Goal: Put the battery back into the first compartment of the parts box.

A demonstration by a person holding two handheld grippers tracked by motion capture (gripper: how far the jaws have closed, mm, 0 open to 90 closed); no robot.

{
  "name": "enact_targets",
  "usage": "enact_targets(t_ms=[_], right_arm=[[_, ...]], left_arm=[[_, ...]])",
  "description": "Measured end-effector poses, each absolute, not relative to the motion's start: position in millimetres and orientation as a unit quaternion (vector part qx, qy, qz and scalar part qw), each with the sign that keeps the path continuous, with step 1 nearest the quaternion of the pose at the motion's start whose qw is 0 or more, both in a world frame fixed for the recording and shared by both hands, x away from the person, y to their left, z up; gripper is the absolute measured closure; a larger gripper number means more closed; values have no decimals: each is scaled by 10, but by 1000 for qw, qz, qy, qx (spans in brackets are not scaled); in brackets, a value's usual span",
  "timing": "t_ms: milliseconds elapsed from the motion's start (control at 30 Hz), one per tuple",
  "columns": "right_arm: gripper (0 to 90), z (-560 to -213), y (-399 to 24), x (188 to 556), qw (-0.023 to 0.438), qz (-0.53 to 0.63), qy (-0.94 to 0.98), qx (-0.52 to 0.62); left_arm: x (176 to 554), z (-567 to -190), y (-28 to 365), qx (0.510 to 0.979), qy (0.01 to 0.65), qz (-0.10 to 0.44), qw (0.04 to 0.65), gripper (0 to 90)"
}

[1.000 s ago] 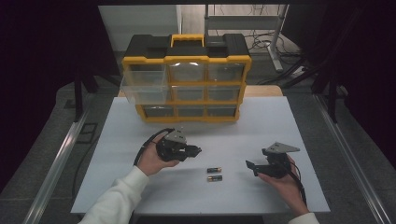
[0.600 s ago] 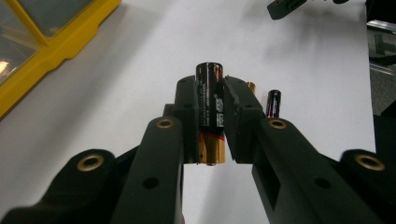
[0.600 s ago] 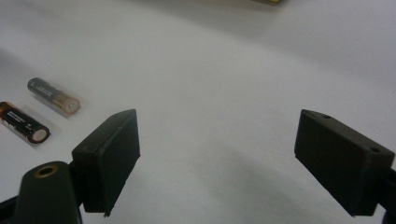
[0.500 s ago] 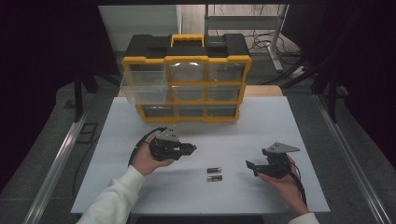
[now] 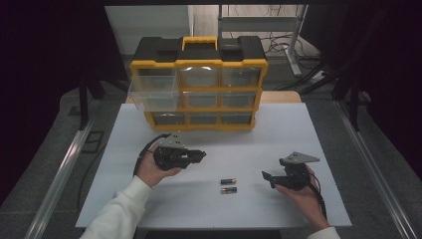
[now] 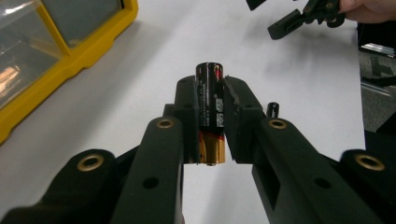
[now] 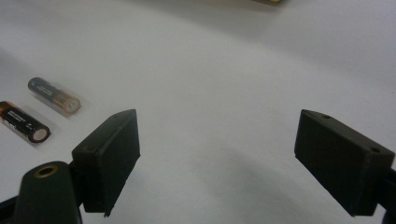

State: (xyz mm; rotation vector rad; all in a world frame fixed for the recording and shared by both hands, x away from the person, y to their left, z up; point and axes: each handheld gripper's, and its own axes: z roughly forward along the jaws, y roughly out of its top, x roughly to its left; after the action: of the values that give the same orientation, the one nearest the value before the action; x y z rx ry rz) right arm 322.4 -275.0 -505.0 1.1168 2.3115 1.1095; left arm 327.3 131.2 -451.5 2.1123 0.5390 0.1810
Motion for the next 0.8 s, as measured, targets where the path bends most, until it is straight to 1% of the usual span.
enact_targets(t_ms=[300,800], right_arm=[[143,-5052,-2747,3224,172,390,815,392],[143,-5052,-2745,3223,172,391,815,392]], left_arm=[[3265,-4423,1407,842,227,79,484,772],[3238,-4303,1489,824,233,90,508,771]])
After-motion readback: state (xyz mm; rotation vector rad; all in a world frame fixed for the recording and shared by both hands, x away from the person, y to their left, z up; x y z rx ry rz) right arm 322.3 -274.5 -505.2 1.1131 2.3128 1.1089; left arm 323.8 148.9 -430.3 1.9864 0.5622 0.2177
